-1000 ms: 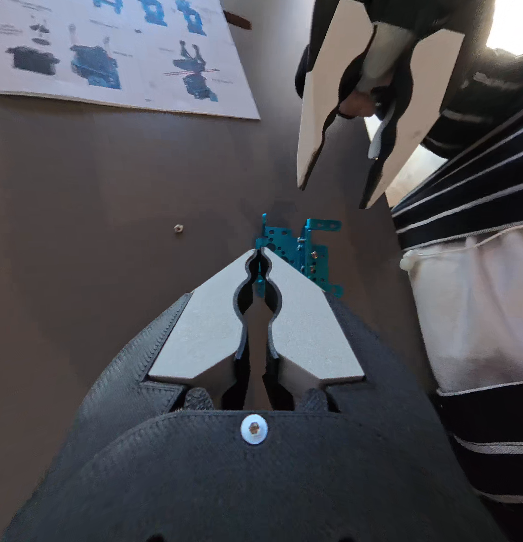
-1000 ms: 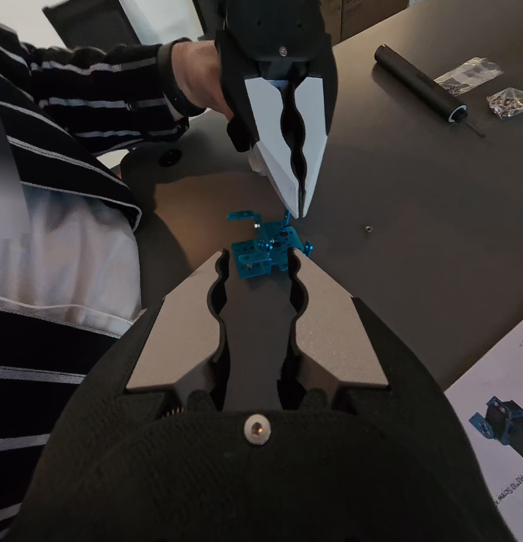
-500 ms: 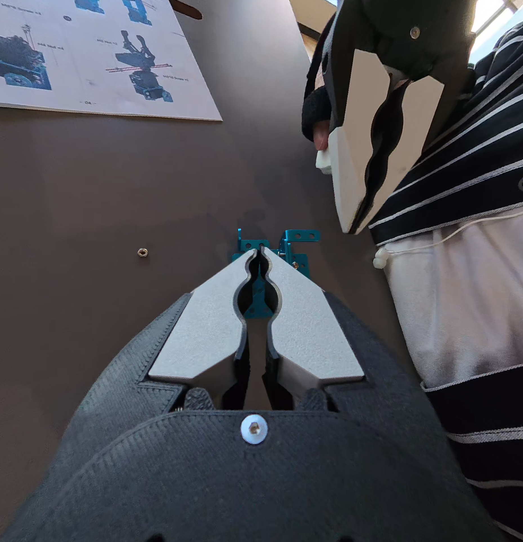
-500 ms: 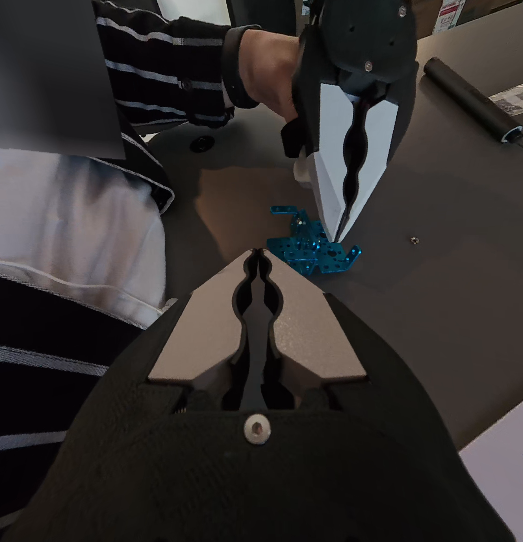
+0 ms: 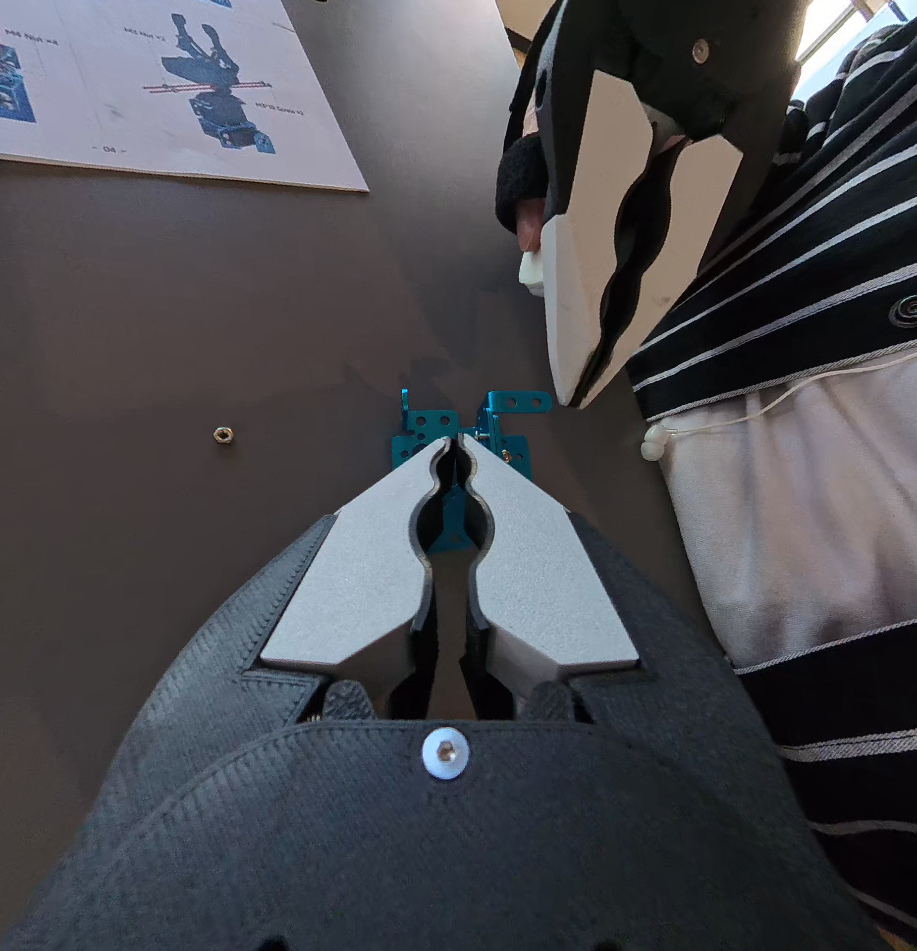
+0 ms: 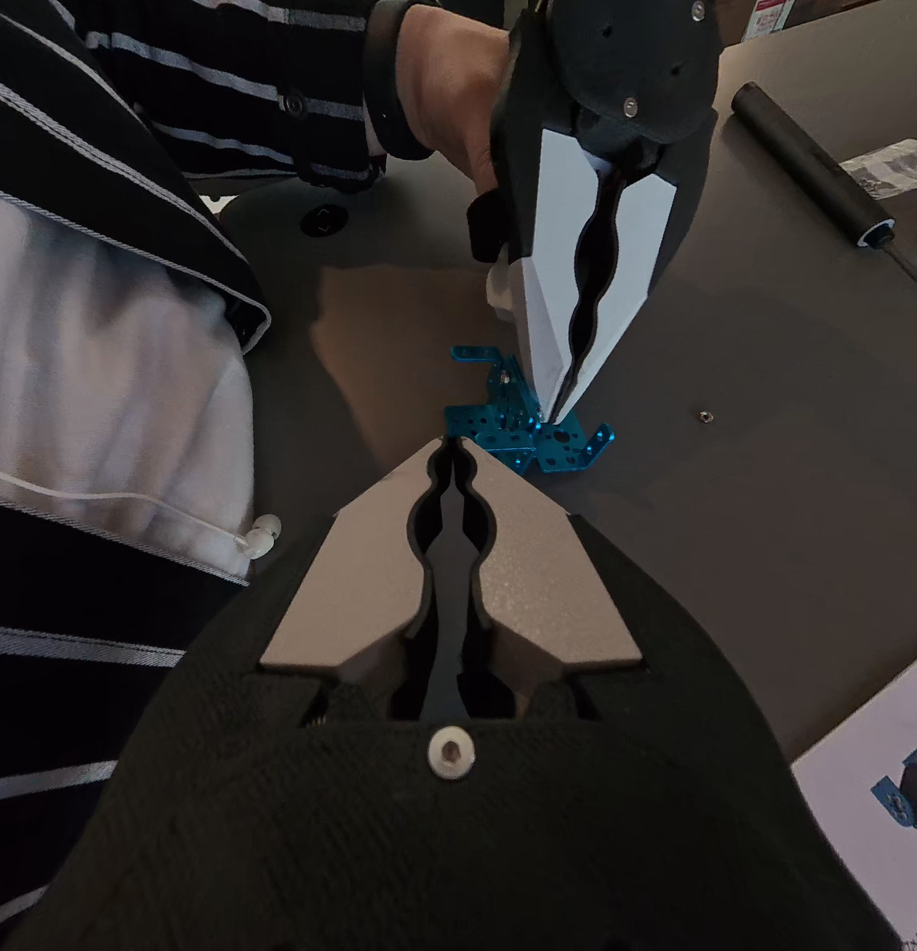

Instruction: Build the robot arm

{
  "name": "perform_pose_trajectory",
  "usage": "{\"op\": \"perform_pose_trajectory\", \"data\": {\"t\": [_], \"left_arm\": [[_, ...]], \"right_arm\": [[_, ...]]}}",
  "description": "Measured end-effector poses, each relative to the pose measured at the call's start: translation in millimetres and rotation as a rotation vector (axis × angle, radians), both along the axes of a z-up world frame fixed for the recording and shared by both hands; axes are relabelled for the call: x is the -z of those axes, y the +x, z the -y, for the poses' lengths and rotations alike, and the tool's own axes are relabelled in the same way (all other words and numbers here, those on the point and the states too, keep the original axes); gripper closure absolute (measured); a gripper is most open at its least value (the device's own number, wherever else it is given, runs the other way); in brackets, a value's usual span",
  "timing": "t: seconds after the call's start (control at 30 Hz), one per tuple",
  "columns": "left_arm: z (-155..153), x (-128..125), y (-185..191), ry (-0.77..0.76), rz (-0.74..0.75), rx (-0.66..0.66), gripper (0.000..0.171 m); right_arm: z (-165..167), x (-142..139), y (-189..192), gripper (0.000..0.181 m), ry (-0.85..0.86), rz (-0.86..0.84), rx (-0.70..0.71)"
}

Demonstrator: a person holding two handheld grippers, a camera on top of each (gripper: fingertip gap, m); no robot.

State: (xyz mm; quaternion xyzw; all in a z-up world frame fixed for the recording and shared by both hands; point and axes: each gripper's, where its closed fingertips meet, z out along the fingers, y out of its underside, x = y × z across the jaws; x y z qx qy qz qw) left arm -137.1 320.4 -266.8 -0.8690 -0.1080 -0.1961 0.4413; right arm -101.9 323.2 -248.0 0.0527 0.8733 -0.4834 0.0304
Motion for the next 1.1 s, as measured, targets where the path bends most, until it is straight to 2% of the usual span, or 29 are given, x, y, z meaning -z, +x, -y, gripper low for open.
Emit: {"op": "perform_pose_trajectory", "data": {"t": [0.33, 0.9, 1.1], "left_arm": [[-1.3, -1.7, 3.1, 0.011, 0.007, 0.025, 0.171], [14.3, 5.4, 6.3, -0.026, 0.022, -0.099, 0.171], [9.2, 8.2, 10.0, -0.031, -0.005, -0.115, 0.171]], "right_arm": [[0.8, 1.8, -8.5, 0.181, 0.002, 0.010, 0.036], [6.3, 5.1, -16.9, 0.181, -0.010, 0.020, 0.008], [4.7, 5.5, -18.3, 0.181, -0.008, 0.012, 0.013]]}}
